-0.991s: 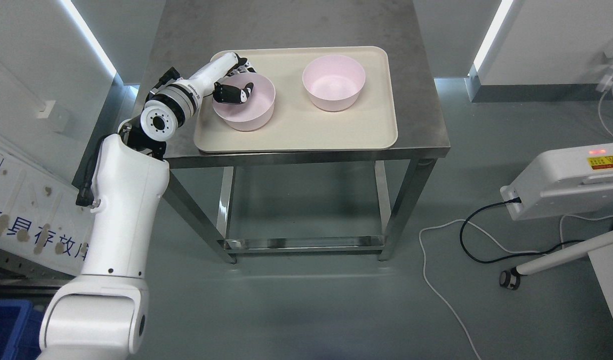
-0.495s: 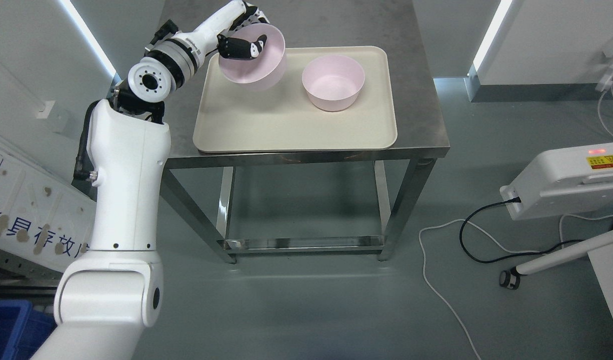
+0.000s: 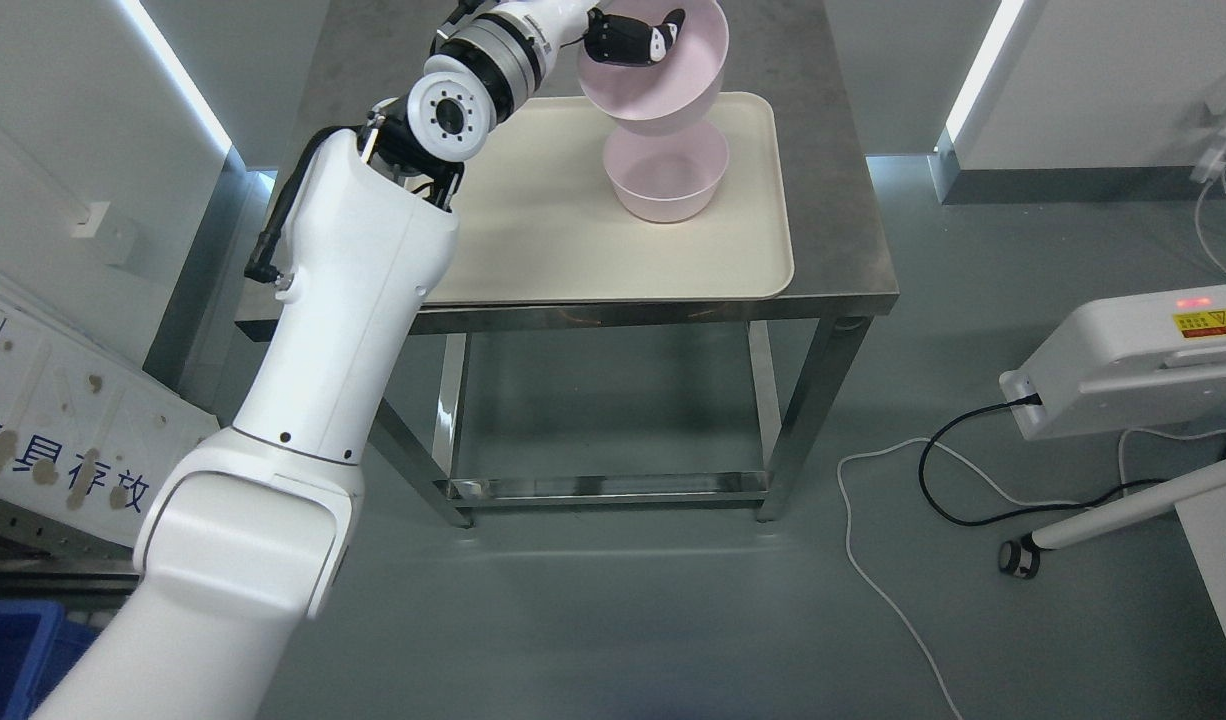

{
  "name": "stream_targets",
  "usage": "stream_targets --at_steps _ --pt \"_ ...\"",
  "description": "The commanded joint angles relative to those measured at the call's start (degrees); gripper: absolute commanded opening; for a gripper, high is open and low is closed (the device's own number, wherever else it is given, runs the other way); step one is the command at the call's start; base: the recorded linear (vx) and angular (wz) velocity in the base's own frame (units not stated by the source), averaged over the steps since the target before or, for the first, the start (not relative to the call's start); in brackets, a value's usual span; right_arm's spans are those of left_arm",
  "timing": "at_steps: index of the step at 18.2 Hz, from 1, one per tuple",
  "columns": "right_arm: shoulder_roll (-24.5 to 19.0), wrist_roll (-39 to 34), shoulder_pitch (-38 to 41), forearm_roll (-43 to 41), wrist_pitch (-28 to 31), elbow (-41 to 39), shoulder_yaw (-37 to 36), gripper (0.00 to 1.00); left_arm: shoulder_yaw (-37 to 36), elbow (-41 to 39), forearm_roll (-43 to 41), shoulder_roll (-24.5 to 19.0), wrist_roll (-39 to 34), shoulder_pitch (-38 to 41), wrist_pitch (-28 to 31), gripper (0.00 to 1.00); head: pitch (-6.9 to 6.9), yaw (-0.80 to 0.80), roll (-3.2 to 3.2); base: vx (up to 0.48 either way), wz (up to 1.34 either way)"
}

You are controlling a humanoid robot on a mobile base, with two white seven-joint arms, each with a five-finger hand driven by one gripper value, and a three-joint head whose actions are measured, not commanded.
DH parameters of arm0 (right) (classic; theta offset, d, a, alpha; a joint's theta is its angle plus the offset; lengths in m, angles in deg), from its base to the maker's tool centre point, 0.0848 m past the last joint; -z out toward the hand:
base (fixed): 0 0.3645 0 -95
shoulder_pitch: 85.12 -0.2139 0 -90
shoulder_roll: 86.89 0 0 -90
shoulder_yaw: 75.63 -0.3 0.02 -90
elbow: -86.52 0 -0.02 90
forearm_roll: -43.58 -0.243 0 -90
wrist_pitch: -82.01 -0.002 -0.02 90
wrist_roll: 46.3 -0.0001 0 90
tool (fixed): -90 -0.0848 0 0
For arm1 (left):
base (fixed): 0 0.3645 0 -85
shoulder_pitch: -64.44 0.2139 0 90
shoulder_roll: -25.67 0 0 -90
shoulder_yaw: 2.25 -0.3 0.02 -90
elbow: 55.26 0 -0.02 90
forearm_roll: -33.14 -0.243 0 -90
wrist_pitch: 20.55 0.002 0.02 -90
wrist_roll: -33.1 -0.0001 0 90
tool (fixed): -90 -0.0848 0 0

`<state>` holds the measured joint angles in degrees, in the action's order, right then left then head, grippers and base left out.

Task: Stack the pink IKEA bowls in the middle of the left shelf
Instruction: 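Lift the pink bowl and lower it into the other pink bowl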

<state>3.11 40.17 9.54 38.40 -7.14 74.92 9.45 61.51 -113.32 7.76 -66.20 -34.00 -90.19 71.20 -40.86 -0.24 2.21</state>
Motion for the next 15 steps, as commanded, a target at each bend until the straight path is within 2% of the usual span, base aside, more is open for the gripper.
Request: stream_targets --at_steps 1,8,15 --pt "1.0 0.0 0.0 0.0 0.0 0.0 0.0 1.0 -17.7 15.1 1.8 0.9 -3.1 -3.7 -3.1 0.03 0.0 0.0 0.0 0.0 0.0" --pt "1.0 0.0 0.0 0.0 0.0 0.0 0.0 1.0 -10.9 17.0 -2.6 0.9 -3.0 -3.7 -5.1 0.04 0.0 0.0 0.0 0.0 0.0" --pt "1.0 0.0 0.0 0.0 0.0 0.0 0.0 1.0 -6.4 18.2 -2.7 0.9 -3.2 -3.6 -5.2 0.04 0.0 0.0 0.0 0.0 0.0"
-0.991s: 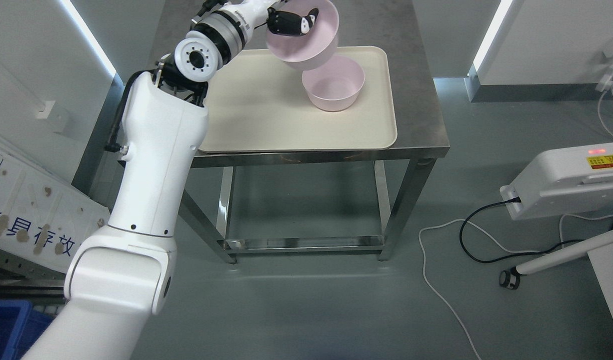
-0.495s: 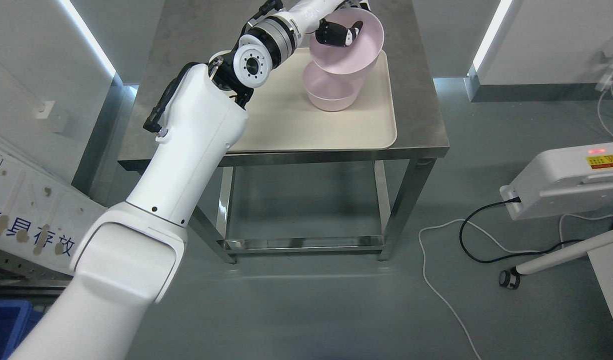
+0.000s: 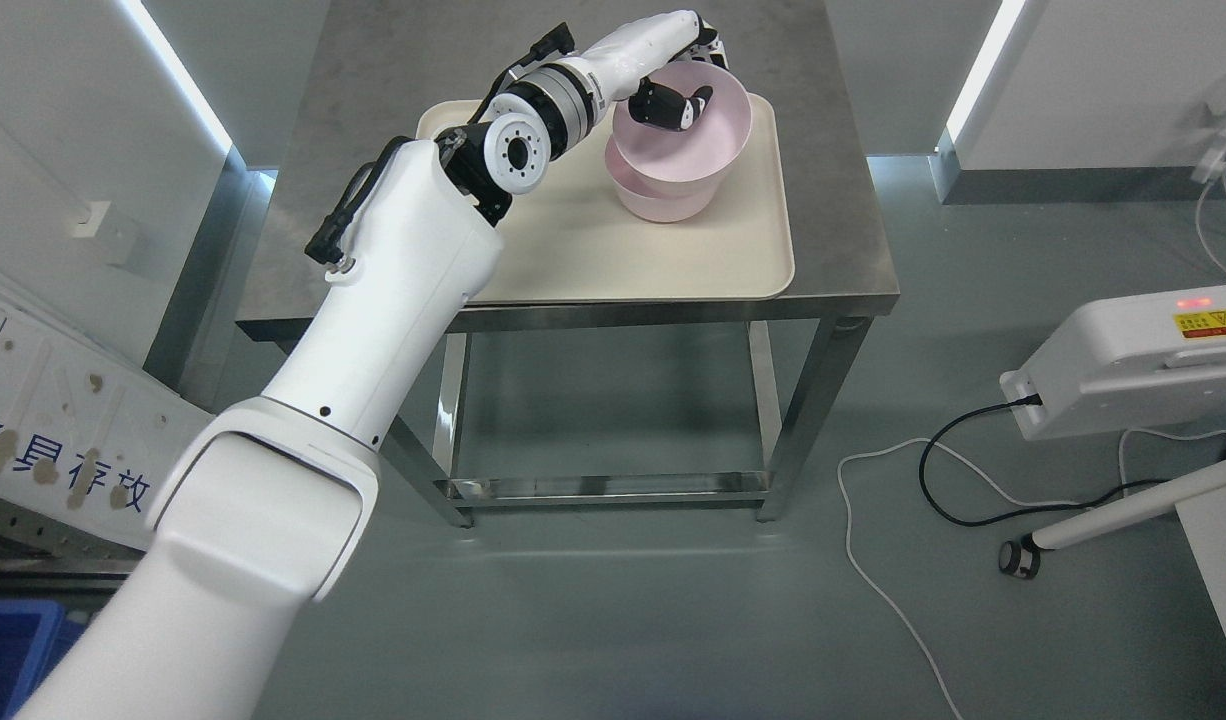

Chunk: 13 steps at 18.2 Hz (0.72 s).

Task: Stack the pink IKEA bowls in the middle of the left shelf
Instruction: 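Lift the pink bowl and lower it into the other pink bowl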

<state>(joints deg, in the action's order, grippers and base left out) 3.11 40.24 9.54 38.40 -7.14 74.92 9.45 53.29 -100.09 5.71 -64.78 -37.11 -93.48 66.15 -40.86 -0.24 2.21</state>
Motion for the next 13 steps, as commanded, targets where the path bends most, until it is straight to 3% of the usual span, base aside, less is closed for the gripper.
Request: stream_targets --at_steps 1,13 --pt "1.0 0.0 0.0 0.0 0.0 0.0 0.0 1.0 1.8 5.1 -0.7 -0.6 -0.2 -0.4 -0.1 0.04 0.0 0.0 0.0 0.0 0.0" --pt "1.0 -0.1 0.0 0.0 0.0 0.0 0.0 1.0 3.1 6.0 -0.7 -0.6 -2.6 -0.4 0.1 0.08 0.0 0.0 0.0 0.0 0.0"
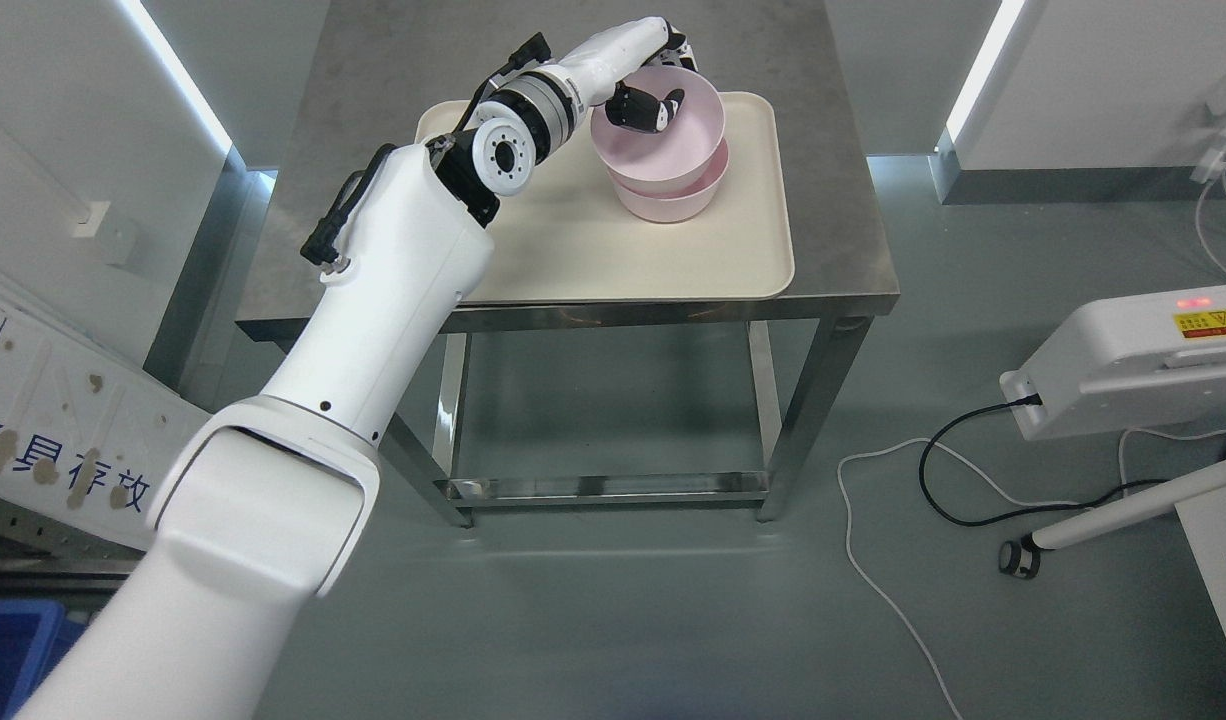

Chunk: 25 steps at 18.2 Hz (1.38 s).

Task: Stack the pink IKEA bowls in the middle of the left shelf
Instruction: 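Lift the pink bowl and lower it into the other pink bowl, then release the bowl and move the left hand to the stack's rim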

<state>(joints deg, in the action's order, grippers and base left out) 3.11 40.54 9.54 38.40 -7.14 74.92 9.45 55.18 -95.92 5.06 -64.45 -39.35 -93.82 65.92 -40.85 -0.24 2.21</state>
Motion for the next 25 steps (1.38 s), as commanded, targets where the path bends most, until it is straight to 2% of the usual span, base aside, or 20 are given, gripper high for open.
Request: stream_targets --at_steps 1,2,3,4,5,6,8,10,11,12,13,14,16,18,20,25 --pt "1.0 -0.4 0.0 0.0 0.0 0.0 0.0 1.0 1.1 1.8 -0.1 -0.9 -0.1 0.0 0.3 0.08 0.0 0.0 0.0 0.0 0.0" --pt "1.0 -0.3 0.0 0.0 0.0 0.0 0.0 1.0 1.2 1.8 -0.1 -0.9 -0.1 0.1 0.3 0.09 0.0 0.0 0.0 0.0 0.0" --pt "1.0 -0.4 0.0 0.0 0.0 0.0 0.0 1.0 1.5 1.8 0.0 -0.9 -0.1 0.1 0.3 0.17 0.0 0.0 0.0 0.0 0.0" --pt "1.0 -0.4 0.0 0.0 0.0 0.0 0.0 1.0 1.6 1.7 0.0 -0.9 0.0 0.1 0.4 0.34 0.0 0.0 0.0 0.0 0.0" --pt "1.0 -0.4 0.0 0.0 0.0 0.0 0.0 1.0 2.1 1.4 0.2 -0.9 0.1 0.1 0.4 0.44 0.0 0.0 0.0 0.0 0.0" --pt "1.0 -0.3 0.0 0.0 0.0 0.0 0.0 1.0 3.5 0.4 0.6 -0.9 0.1 0.1 0.3 0.49 0.0 0.0 0.0 0.0 0.0" --pt "1.0 -0.3 0.0 0.0 0.0 0.0 0.0 1.0 11.5 -7.4 0.7 -0.9 -0.5 1.4 0.4 0.69 0.0 0.0 0.0 0.0 0.0" --pt "1.0 -0.4 0.0 0.0 0.0 0.0 0.0 1.0 21.8 -16.8 1.9 -0.9 -1.3 5.6 0.2 0.76 0.0 0.0 0.0 0.0 0.0" --pt "1.0 -0.4 0.0 0.0 0.0 0.0 0.0 1.0 24.0 -20.1 5.1 -0.9 -1.6 7.1 -0.1 0.79 0.0 0.0 0.0 0.0 0.0" --pt "1.0 -0.4 0.0 0.0 0.0 0.0 0.0 1.0 25.0 -23.1 11.5 -0.9 -1.6 8.4 -1.6 0.87 0.0 0.0 0.0 0.0 0.0" --pt "1.0 -0.3 0.0 0.0 0.0 0.0 0.0 1.0 24.3 -25.7 16.8 -0.9 -0.9 10.7 -3.5 0.89 0.0 0.0 0.0 0.0 0.0" --pt "1.0 -0.4 0.0 0.0 0.0 0.0 0.0 1.0 23.3 -29.6 18.0 -0.9 0.7 14.8 -4.3 0.88 0.0 0.0 0.0 0.0 0.0" --pt "1.0 -0.3 0.0 0.0 0.0 0.0 0.0 1.0 18.7 -34.0 17.8 -0.9 7.2 20.5 -4.8 0.88 0.0 0.0 0.0 0.0 0.0" --pt "1.0 -0.4 0.0 0.0 0.0 0.0 0.0 1.0 15.4 -35.5 16.8 -0.9 8.8 23.1 -5.1 0.88 0.0 0.0 0.0 0.0 0.0" --pt "1.0 -0.3 0.0 0.0 0.0 0.0 0.0 1.0 13.4 -35.9 12.8 -1.0 8.8 23.3 -5.2 0.88 0.0 0.0 0.0 0.0 0.0" --pt "1.0 -0.3 0.0 0.0 0.0 0.0 0.0 1.0 13.0 -35.1 -4.1 -2.3 9.4 23.3 -4.4 0.86 0.0 0.0 0.0 0.0 0.0"
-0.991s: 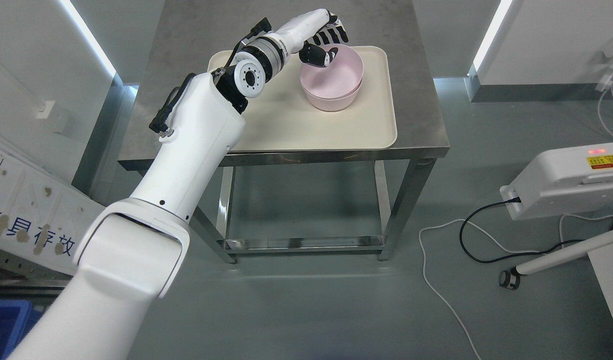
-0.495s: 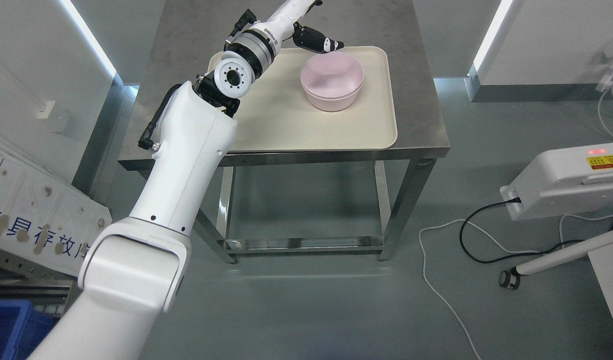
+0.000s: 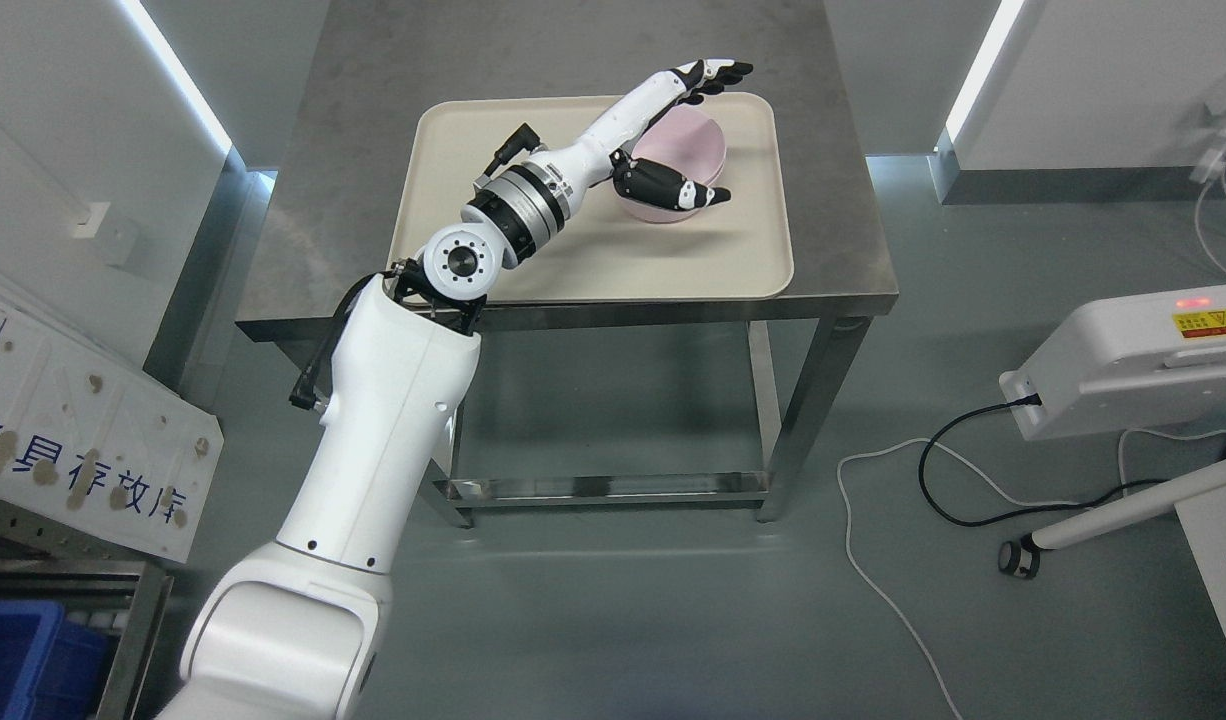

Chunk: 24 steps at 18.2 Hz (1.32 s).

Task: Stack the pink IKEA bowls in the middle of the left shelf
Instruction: 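Release the bowl and move the left hand to the stack's rim, then grip the rim of the stacked pink bowls with the left hand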

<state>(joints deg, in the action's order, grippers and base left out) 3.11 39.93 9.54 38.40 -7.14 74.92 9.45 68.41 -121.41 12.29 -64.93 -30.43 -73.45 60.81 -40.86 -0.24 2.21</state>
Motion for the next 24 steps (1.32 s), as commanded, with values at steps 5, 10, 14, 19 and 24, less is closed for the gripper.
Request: stream_targets --at_steps 5,10,14,19,24 --pt "1.0 0.2 0.0 0.0 0.0 0.0 0.0 1.0 0.6 -4.5 -24.1 -2.3 0.4 2.3 0.9 0.76 0.0 0.0 0.0 0.0 0.0" --pt "1.0 0.2 0.0 0.0 0.0 0.0 0.0 1.0 -0.1 -2.8 -28.6 -2.4 0.5 0.3 0.8 0.64 0.0 0.0 0.0 0.0 0.0" --pt "1.0 0.3 0.0 0.0 0.0 0.0 0.0 1.0 -2.5 -1.5 -30.9 -2.1 0.5 0.0 0.5 0.58 0.0 0.0 0.0 0.0 0.0" --pt "1.0 0.2 0.0 0.0 0.0 0.0 0.0 1.0 -3.3 0.0 -31.0 -2.2 0.6 0.0 0.3 0.51 0.0 0.0 0.0 0.0 0.0" --pt "1.0 0.3 0.0 0.0 0.0 0.0 0.0 1.0 -3.6 0.4 -30.9 -2.6 0.6 0.2 -1.1 0.38 0.0 0.0 0.0 0.0 0.0"
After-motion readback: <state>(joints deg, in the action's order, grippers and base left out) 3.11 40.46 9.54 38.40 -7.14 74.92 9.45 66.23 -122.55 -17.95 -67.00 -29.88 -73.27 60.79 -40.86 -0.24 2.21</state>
